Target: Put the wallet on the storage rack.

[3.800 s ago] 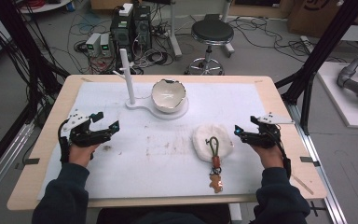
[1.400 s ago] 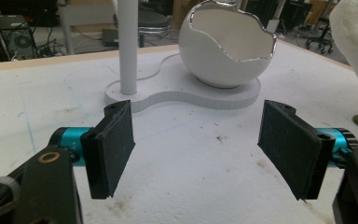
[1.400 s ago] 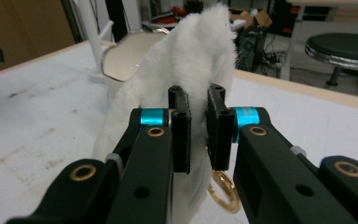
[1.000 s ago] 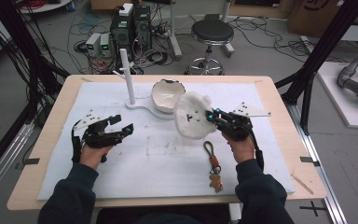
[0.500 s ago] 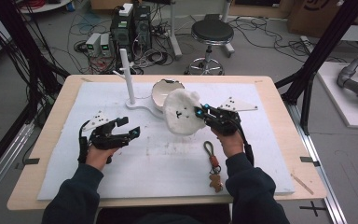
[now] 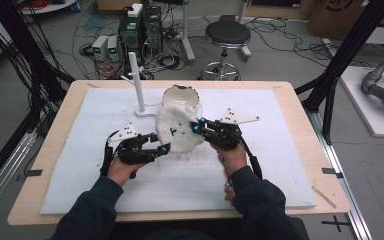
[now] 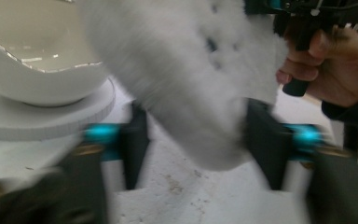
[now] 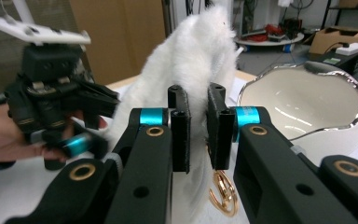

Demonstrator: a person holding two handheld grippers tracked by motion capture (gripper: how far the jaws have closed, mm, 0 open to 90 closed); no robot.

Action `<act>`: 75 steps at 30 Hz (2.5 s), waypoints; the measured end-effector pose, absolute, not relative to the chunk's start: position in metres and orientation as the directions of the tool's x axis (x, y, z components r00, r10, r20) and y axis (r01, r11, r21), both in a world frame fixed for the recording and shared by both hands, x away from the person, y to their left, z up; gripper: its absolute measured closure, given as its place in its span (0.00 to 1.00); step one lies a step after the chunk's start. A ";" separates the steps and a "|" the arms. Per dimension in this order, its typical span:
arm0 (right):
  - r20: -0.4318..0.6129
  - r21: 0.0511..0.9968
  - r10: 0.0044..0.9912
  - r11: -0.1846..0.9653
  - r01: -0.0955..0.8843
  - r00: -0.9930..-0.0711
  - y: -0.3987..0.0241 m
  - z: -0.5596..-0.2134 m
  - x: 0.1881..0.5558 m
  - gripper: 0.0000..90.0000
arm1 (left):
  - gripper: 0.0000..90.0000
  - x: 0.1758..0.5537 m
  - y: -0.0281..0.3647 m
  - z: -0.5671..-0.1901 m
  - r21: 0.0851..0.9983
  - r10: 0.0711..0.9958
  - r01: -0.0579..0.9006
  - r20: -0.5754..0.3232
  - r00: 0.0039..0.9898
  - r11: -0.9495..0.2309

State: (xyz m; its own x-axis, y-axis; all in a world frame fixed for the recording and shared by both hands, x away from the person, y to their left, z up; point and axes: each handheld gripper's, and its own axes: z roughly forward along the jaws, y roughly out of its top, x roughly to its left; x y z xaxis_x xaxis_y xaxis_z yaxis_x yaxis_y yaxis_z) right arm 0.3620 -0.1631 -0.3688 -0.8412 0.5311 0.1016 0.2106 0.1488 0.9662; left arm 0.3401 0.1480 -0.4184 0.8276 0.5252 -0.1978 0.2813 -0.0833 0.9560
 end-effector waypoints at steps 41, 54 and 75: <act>0.009 0.943 0.469 0.290 0.163 -0.883 -0.170 -0.339 0.404 0.88 | 0.40 0.348 0.197 -0.415 0.949 0.733 0.313 -0.182 0.655 -0.044; -0.152 0.950 0.533 0.310 0.025 -0.833 -0.160 -0.294 0.441 0.87 | 0.28 0.349 0.245 -0.418 0.945 0.811 0.327 -0.209 0.546 0.023; -0.344 0.859 0.509 0.510 -0.045 -0.789 -0.131 -0.305 0.507 0.87 | 0.31 0.350 0.248 -0.419 0.941 0.801 0.335 -0.240 0.548 0.052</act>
State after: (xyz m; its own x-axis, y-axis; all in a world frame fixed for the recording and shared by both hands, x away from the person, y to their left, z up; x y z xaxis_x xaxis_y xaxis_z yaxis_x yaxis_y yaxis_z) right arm 0.5070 -0.1307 -0.3053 -0.7890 0.5093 -0.3437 -0.0452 0.5097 0.8592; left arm 0.3499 0.2475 -0.4185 0.5481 0.8012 -0.2401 0.3353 0.0525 0.9407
